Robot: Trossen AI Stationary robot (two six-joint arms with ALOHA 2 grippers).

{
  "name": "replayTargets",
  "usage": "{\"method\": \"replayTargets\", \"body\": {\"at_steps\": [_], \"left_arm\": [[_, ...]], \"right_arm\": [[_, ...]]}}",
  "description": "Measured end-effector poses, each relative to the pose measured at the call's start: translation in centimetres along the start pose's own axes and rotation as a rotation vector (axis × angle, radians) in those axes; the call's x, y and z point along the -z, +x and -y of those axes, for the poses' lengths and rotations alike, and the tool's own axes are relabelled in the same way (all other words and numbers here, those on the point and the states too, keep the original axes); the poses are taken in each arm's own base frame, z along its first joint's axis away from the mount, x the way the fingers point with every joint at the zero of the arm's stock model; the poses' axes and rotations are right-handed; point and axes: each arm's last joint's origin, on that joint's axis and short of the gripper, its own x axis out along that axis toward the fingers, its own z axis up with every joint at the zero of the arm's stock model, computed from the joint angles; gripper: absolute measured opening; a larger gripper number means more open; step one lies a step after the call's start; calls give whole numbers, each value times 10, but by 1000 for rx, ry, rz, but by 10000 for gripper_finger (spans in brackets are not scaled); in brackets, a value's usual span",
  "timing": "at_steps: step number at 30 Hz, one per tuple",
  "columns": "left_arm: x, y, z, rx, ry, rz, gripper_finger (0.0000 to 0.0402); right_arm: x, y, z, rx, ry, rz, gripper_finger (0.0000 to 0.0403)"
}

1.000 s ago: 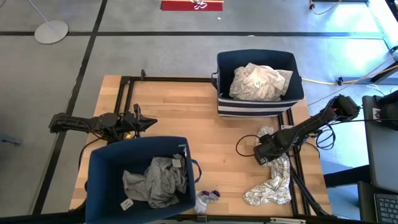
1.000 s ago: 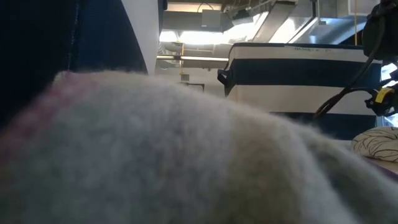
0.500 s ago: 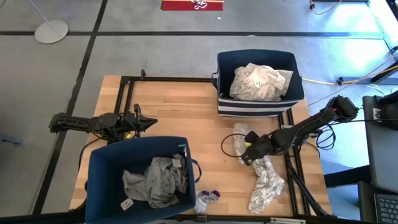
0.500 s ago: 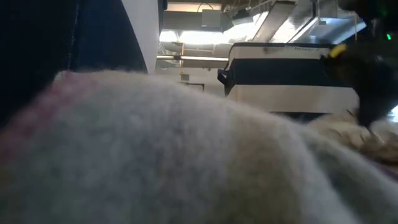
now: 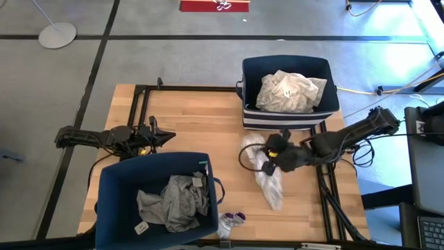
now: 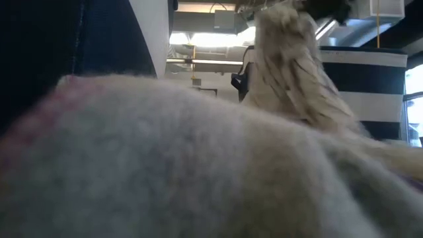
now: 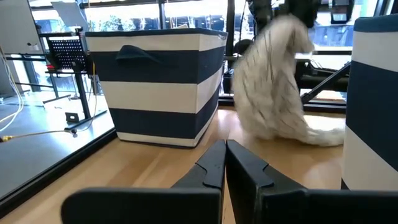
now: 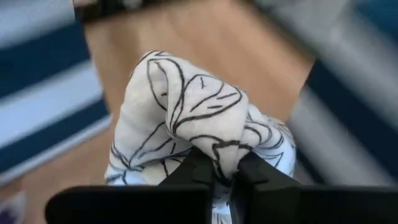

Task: Sort clothes
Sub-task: Put the white and black shirt into the top right laundry bin

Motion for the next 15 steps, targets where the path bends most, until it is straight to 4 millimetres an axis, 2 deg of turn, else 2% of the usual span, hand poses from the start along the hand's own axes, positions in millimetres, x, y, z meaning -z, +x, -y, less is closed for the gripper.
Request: {"method": "replayTargets", "body": {"at_steps": [6,15], "left_arm": [[0,0,0,0,0,1,3],[0,0,0,0,-4,1,3]], "right_arm": [[-59,-24,14,103,-141,183,19],[-129,-53,56,274,-258,347,21]]}}
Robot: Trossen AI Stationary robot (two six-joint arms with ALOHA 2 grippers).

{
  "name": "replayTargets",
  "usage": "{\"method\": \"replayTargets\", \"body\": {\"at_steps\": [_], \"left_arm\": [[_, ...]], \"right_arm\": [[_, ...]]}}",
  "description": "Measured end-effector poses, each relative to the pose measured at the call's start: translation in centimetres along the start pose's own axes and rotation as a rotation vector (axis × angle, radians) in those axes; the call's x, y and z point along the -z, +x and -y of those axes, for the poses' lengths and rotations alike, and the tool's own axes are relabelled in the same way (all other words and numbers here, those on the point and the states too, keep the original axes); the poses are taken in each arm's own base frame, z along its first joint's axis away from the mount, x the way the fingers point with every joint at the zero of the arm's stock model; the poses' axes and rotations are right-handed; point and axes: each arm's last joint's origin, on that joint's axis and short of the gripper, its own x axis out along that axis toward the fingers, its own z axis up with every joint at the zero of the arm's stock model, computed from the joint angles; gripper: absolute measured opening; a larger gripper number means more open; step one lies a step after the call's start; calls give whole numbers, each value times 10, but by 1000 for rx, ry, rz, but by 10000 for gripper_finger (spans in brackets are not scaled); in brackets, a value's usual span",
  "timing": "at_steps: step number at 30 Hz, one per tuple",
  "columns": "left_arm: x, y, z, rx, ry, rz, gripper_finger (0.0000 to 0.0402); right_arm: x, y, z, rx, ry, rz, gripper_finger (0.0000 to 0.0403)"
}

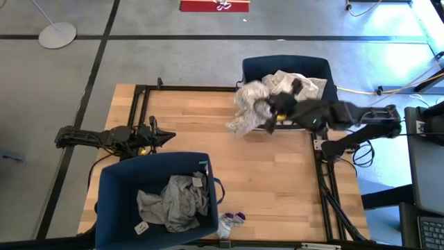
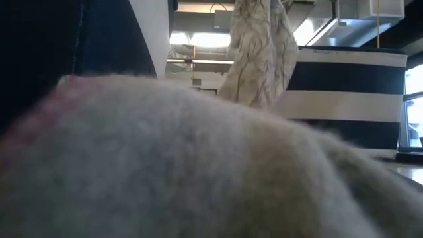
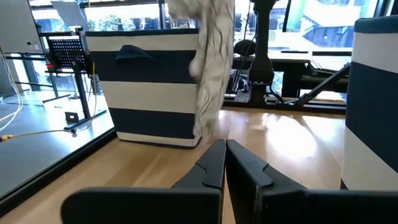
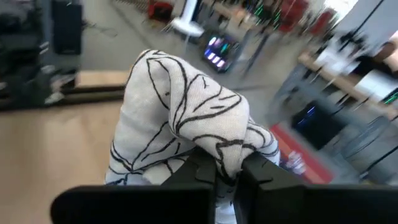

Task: Sort clothes
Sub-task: Put the white and black shirt into the top right laundry bin

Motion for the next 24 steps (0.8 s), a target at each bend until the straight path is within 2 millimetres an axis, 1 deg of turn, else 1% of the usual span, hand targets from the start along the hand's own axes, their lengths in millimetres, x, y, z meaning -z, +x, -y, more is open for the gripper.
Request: {"method": "replayTargets", "body": {"at_steps": [8,13,16,19,21,24], "left_arm": [[0,0,0,0,0,0,3],[0,0,0,0,-1,0,3],[0,0,0,0,0,0,3],[0,0,0,0,0,0,3],[0,0,0,0,0,0,3],[0,0,0,0,0,0,3]], "right_arm": [[-49,-4,64,232,-63,191,23],[-68,-12,103,412,-118,254,24],[-73,-17,124,505,-129,255,25],[-72,-17,138,567,-122,237,25],[-70,-15,143,586,-128,217,25],[-64,-10,143,570,-147,157,25]]}}
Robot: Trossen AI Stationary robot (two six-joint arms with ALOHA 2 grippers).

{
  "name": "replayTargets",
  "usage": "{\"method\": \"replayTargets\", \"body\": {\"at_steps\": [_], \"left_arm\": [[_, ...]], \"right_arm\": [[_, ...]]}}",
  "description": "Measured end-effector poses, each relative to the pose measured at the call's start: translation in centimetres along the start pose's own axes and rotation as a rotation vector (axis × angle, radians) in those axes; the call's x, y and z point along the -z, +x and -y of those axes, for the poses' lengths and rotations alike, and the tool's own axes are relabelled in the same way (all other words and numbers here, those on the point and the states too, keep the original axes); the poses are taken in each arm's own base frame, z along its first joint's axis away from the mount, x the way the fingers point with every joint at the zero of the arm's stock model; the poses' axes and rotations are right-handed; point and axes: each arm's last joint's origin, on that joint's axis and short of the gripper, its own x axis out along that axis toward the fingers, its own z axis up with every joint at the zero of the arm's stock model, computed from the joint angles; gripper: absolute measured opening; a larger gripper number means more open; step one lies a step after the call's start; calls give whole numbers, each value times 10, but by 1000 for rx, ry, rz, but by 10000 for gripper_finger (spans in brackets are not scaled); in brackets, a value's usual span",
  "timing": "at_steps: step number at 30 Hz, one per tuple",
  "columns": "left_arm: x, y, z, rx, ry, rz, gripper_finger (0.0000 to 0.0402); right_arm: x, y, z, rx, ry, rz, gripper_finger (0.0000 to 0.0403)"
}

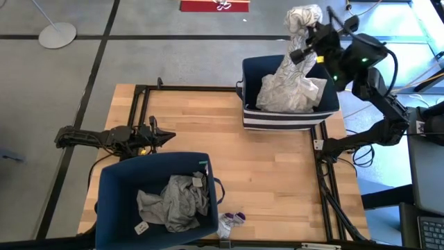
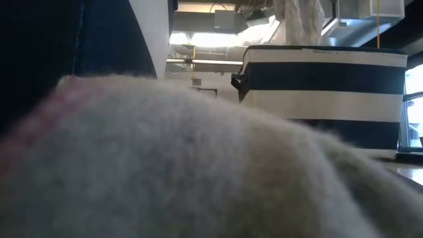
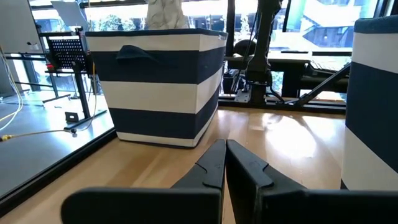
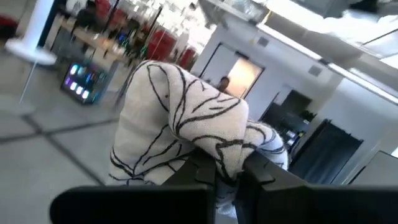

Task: Sort clothes
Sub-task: Put the white and black shirt into the top right laundry bin

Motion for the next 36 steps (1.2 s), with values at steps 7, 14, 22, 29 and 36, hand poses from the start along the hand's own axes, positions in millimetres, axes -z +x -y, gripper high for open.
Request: {"method": "replayTargets", "body": {"at_steps": [7,14,22,29,36], "left_arm": [[0,0,0,0,3,0,3],[0,0,0,0,4,0,3],[0,0,0,0,4,0,3],[0,0,0,0,0,0,3],[0,0,0,0,-13,1,3]], "right_arm": [[28,2,-25,-143,-60,-219,25],[65,-3,-48,-249,-128,-546,26],[94,-5,-71,-336,-124,-787,26],[134,8,-107,-374,-151,-861,26],[180,30,-124,-275,-68,-913,33]]}}
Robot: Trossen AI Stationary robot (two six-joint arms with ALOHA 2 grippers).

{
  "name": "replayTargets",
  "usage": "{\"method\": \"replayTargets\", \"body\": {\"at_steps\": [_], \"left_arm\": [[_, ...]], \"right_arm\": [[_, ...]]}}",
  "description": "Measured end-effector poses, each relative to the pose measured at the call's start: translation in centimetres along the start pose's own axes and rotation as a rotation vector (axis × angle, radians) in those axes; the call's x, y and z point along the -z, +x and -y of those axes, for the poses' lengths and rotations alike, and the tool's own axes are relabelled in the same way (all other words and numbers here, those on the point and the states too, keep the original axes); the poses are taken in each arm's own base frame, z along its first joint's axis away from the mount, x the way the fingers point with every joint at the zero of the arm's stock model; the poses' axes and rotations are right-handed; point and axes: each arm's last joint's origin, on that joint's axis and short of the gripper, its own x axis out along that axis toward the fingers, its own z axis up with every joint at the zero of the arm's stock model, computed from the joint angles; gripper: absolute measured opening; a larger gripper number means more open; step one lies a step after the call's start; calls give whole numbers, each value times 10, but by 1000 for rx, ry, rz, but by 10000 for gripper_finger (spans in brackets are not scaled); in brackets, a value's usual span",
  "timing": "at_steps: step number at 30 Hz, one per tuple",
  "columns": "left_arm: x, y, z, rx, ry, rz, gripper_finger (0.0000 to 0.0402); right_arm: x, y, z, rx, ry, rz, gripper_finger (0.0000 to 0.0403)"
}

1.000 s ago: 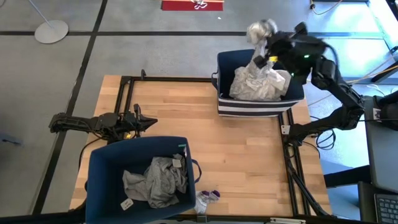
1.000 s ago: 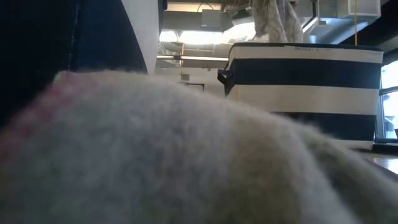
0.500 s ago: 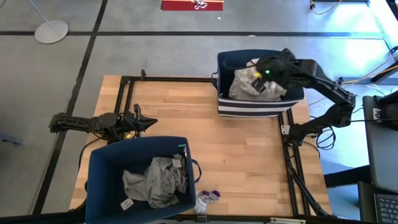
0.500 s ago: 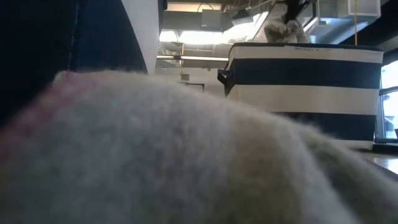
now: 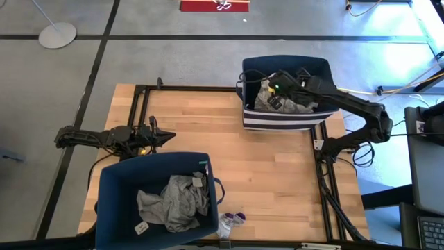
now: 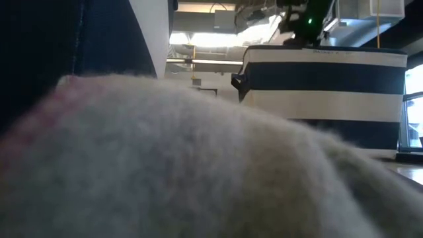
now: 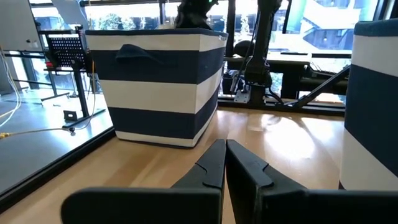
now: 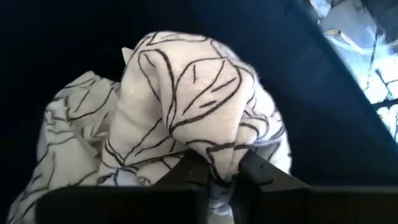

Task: Sort clothes
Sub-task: Put the white and black shirt into the top right laundry bin, then put the gray socks into the bottom left laundry bin

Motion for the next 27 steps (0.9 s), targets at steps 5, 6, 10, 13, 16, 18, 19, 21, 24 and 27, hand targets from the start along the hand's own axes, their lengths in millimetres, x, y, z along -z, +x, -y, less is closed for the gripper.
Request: {"method": "replayTargets", "body": {"at_steps": [5,6,10,13,16,18,19,21,24,27], "left_arm": [[0,0,0,0,-1,0,3],[0,0,0,0,-1,0,3],[0,0,0,0,1,0,3],[0,0,0,0,-1,0,3],[0,0,0,0,-1,0,3],[0,0,0,0,-2,0,3],[0,0,0,0,-1,0,3],[0,0,0,0,-2,0,3],[0,0,0,0,-2,0,3],[0,0,0,0,-2,0,3]], "right_arm": [[3,14,5,-69,44,-48,93],[4,15,6,-84,54,-57,110],[0,13,9,-130,80,-57,180],[-9,-3,19,-139,97,-25,224],[-18,-28,29,-193,123,5,254],[-22,-46,34,-237,136,19,266],[-23,-55,36,-262,142,32,270],[-24,-72,36,-315,149,52,275],[-24,-91,23,-412,122,89,277],[-19,-107,0,-521,53,100,277]]}}
